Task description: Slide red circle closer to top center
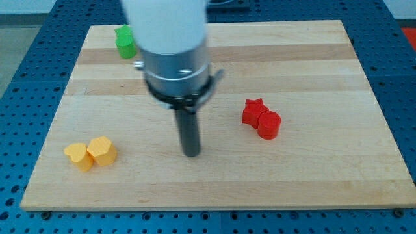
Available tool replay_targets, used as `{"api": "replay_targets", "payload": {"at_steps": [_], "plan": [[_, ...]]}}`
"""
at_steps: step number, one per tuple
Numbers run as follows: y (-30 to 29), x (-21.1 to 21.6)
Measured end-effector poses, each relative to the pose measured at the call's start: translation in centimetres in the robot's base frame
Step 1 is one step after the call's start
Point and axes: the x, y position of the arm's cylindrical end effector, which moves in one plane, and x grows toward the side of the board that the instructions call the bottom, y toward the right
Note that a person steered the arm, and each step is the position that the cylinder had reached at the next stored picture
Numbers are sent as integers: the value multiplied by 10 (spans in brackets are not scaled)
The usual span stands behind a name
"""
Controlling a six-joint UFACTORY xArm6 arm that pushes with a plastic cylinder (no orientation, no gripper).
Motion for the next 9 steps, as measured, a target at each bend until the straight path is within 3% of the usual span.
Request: {"api": "replay_targets", "payload": {"at_steps": [2, 9], "plan": [[100, 2], [140, -94]]}}
